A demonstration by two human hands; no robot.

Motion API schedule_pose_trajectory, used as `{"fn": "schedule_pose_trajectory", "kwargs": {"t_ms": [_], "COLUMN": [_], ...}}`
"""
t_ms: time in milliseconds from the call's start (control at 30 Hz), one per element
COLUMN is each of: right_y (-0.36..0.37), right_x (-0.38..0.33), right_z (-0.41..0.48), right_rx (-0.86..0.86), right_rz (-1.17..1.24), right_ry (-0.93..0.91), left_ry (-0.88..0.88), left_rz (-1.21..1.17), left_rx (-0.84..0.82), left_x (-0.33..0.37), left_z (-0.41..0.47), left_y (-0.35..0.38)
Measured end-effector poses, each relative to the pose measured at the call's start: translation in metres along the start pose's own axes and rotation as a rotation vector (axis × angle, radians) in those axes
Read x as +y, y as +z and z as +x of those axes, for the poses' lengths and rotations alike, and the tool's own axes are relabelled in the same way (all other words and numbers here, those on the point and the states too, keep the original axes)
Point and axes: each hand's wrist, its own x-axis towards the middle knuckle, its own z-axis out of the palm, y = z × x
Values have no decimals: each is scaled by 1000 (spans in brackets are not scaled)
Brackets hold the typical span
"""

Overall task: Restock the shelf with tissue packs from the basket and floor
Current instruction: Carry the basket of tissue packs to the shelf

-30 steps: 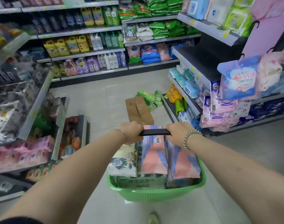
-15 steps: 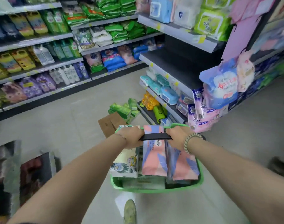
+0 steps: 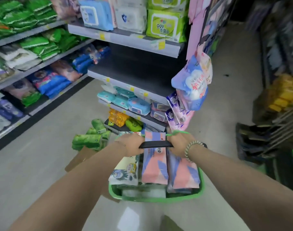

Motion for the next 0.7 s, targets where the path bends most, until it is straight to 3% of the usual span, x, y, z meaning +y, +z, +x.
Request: {"fn": "schedule_pose_trajectory", "kwargs": {"t_ms": [700], "right_y": [4], "right_x": [87], "right_z": [76], "right_rx": [-136], "right_rz": [132], "right_ry": [396], "left_ry": [372], "left_rz": [-10], "left_rx": [-208], "left_x": [-21], "left_z": [202], "left_y": [-45]}}
